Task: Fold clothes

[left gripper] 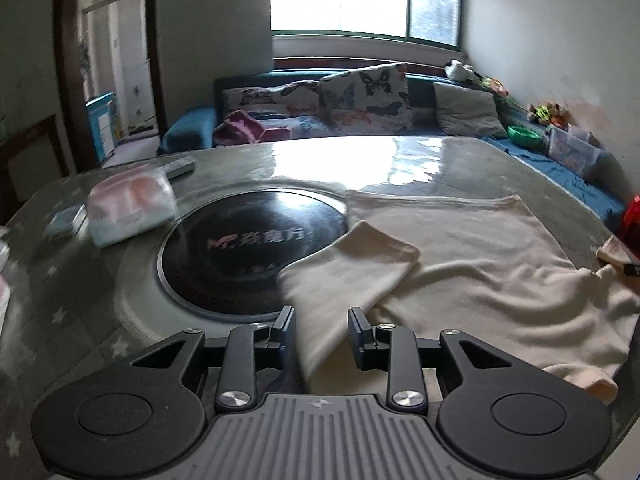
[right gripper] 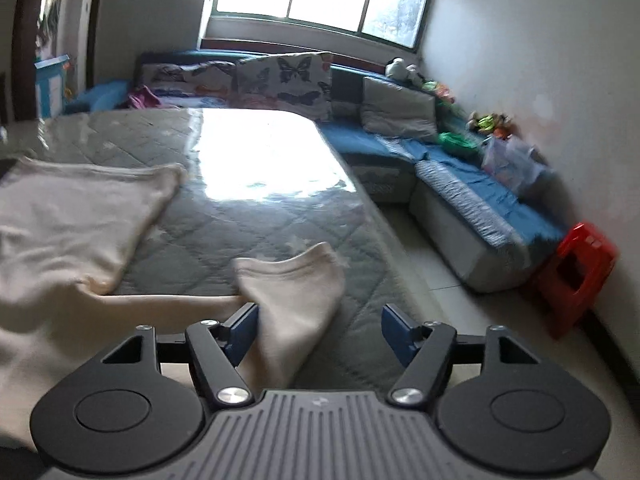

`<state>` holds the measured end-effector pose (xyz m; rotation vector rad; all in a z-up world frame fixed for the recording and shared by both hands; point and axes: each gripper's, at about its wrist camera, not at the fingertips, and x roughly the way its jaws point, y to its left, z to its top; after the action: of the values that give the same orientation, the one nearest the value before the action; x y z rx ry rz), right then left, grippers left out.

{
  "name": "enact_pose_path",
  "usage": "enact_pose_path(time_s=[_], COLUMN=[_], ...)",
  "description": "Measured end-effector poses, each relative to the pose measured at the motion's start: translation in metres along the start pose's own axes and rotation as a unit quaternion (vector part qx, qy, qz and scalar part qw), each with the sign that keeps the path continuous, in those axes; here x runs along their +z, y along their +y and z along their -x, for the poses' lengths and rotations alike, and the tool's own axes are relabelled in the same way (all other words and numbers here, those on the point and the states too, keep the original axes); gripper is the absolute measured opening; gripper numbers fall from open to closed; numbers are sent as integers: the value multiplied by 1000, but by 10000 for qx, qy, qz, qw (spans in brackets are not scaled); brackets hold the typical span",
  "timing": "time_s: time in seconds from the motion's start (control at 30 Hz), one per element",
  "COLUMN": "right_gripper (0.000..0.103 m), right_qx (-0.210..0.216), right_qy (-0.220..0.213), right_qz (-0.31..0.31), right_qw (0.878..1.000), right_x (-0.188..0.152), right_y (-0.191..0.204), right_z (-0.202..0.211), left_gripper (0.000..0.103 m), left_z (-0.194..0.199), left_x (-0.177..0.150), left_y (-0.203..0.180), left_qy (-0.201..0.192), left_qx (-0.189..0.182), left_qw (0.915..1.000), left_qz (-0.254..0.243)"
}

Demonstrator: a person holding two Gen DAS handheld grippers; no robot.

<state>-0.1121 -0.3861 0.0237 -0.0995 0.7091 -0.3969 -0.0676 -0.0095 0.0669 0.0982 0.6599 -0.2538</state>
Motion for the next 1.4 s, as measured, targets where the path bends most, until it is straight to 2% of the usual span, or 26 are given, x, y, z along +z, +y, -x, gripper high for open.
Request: enact_pose_path(time_s=[0.1,0.2,0.3,0.47,0.63,0.7,0.73,0.77,0.9,0.97,1.1,1.2,1.4], right_gripper=[73,74,74,74,75,75,75,75,75,75,75,75,75], right_qx=[-263,-748,-984,-857,-427,-198,-91,15,666,1034,1769,2355,3219], right_qy=[29,-39,-20,-29,-121,-184,-202,-220,-258,-251,-181,-111,56], right_qz=[-85,-406,-805,-826,-698,-581,-545,-509,-271,-125,267,600,1214], right_qw=[9996,9964,9919,9929,9966,9979,9983,9985,9971,9942,9837,9700,9389], right_x=[3,3,1,-1,3,7,9,11,21,25,27,25,16], right_y=[-10,-32,-53,-53,-36,-25,-21,-17,8,21,52,80,122], right_z=[-8,-9,-5,6,15,19,21,22,30,33,40,48,67], left_gripper=[32,32,32,32,30,15,8,6,3,3,3,3,7], left_z=[-13,-26,-40,-72,-92,-92,-90,-88,-67,-52,-26,-18,-16], left_x=[4,6,9,14,12,11,11,12,13,12,2,-13,-41], left_y=[-11,-24,-34,-49,-57,-52,-47,-40,-4,20,63,94,121], left_qy=[28,37,62,185,238,159,132,98,-140,-286,-487,-372,-45], left_qx=[-107,-146,-213,-270,-236,-211,-189,-173,148,372,974,1290,1764], left_qw=[9997,9989,9976,9951,9927,9933,9943,9956,9994,9988,9901,9811,9672], left_qz=[-196,-454,-650,-930,-1158,-1129,-1044,-918,-271,161,890,1396,1829])
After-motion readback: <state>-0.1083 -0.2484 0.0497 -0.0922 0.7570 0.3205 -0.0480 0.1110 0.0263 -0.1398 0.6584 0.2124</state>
